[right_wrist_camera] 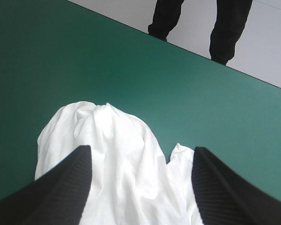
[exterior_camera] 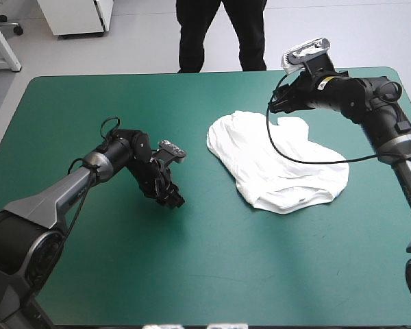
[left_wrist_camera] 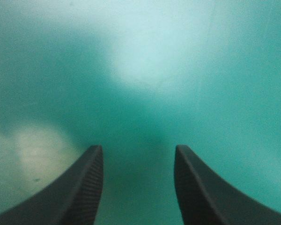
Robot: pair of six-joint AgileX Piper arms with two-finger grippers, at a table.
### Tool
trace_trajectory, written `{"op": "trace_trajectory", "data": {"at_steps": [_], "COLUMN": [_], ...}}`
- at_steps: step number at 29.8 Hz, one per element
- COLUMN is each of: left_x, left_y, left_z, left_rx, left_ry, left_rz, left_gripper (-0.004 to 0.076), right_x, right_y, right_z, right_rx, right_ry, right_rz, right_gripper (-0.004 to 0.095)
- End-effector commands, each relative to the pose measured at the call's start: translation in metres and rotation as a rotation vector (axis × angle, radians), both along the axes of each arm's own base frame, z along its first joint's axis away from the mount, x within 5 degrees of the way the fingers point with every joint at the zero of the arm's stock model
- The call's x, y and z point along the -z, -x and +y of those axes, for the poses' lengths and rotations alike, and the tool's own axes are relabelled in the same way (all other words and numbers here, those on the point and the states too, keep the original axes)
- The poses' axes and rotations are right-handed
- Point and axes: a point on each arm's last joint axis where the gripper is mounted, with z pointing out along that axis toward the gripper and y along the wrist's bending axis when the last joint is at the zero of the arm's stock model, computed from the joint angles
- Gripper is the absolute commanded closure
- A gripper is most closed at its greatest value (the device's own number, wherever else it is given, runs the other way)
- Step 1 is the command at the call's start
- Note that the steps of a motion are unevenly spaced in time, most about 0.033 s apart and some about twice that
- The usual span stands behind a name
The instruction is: Fold the cloth
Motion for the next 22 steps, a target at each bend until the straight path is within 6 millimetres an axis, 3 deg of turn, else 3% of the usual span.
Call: {"op": "trace_trajectory", "data": {"at_steps": [1, 6, 13, 17, 22], "left_x": [-0.071, -0.162, -0.282, -0.322, -0.351], "left_y": [0.007, 0.030, 0.107, 0.159, 0.214], "left_z": [0.011, 0.035, 0.084, 0.113, 0.136], "left_rx": [0.007, -0.083, -0.192, -0.257, -0.334], "left_ry": [0.002, 0.052, 0.119, 0.131, 0.227], "left_rz": [-0.205, -0.475, -0.946, -1.202, -1.443], "left_gripper": [0.0374, 0.0374, 0.0355, 0.0279, 0.0223], "right_x": [-0.030, -0.029, -0.026, -0.023, -0.014], "right_y": [0.012, 0.013, 0.018, 0.020, 0.013], "right_z": [-0.004, -0.004, -0.004, -0.003, -0.003], "right_rx": [0.004, 0.000, -0.001, -0.005, -0.002], "right_ry": [-0.024, -0.020, -0.028, -0.034, 0.000], "right_rz": [-0.114, -0.097, -0.037, 0.012, 0.033], "right_gripper": [0.0331, 0.0331, 0.0331, 0.0331, 0.0331]}}
